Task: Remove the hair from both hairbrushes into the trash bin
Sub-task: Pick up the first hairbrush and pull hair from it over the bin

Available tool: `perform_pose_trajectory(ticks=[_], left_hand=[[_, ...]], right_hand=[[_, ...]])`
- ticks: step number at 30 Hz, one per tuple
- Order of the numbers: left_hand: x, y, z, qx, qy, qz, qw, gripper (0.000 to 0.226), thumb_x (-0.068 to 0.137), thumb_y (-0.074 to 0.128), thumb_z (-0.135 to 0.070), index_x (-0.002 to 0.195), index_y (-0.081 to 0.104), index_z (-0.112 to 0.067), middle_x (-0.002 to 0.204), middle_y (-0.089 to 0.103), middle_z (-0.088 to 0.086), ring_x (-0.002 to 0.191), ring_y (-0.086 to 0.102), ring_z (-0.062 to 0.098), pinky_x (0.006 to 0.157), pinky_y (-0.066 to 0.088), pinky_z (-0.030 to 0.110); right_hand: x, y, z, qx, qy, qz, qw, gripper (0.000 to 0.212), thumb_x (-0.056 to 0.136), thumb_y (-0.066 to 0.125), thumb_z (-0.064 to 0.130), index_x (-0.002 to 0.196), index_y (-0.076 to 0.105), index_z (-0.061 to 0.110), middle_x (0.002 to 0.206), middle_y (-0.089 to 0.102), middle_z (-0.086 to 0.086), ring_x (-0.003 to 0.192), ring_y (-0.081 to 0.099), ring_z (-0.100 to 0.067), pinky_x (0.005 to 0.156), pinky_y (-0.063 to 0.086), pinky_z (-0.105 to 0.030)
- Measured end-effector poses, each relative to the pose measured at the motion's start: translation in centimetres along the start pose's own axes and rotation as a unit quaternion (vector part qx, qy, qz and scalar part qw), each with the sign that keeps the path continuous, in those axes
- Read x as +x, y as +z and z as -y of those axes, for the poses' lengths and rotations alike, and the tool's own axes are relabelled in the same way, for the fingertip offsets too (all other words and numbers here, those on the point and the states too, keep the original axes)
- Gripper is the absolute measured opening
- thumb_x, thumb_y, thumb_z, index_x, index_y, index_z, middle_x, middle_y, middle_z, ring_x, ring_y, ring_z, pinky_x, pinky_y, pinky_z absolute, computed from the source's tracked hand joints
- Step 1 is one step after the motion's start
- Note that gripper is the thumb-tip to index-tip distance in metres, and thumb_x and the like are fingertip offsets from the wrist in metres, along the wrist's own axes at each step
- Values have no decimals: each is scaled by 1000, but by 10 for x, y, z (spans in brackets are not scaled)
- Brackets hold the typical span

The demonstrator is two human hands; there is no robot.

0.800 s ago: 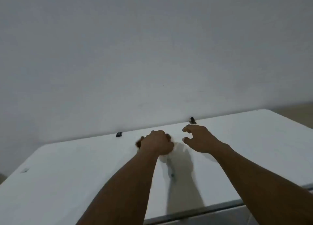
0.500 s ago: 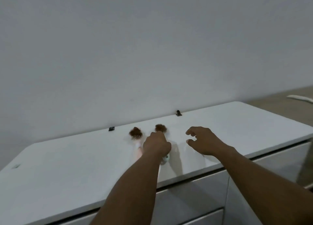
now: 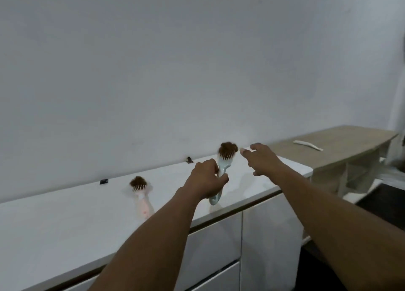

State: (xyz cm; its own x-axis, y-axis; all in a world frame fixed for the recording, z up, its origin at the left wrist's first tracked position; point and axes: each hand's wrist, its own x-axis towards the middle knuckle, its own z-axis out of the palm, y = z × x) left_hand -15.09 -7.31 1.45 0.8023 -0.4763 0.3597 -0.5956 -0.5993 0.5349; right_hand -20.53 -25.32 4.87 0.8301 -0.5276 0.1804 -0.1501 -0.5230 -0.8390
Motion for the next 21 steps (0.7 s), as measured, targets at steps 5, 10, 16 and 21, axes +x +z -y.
perform_pose_trajectory(ticks=[5,10,16,21], left_hand=[[-33,44,-21,-7,61,29,998,30,82,63,-49,93,57,-23,89,64,-2,82,60,16,65,47,31],[-89,115,-25,-47,87,66,993,22,83,63,-42,91,54,-24,89,66,-1,79,60,18,64,46,31],[-138,182,-10,-32,83,150,985,28,76,58,-47,93,51,-26,85,66,5,75,60,27,65,52,39],[-154,229,13,-18,67,228,971,30,70,53,-50,87,45,-27,79,60,1,74,58,25,60,43,34]], right_hand=[[-39,-33,-36,124,73,-29,989,50,96,60,40,137,54,13,115,64,-4,100,68,-22,76,61,-40],[-81,-39,-110,122,113,-26,986,33,96,64,32,119,64,9,111,71,-10,92,72,-20,73,62,-38],[-112,-18,-208,206,216,-22,954,46,92,71,34,127,59,7,105,68,-12,86,70,-24,63,57,-34],[-126,12,-272,250,280,-36,926,21,93,71,18,106,63,3,89,63,-13,72,63,-22,62,56,-33]])
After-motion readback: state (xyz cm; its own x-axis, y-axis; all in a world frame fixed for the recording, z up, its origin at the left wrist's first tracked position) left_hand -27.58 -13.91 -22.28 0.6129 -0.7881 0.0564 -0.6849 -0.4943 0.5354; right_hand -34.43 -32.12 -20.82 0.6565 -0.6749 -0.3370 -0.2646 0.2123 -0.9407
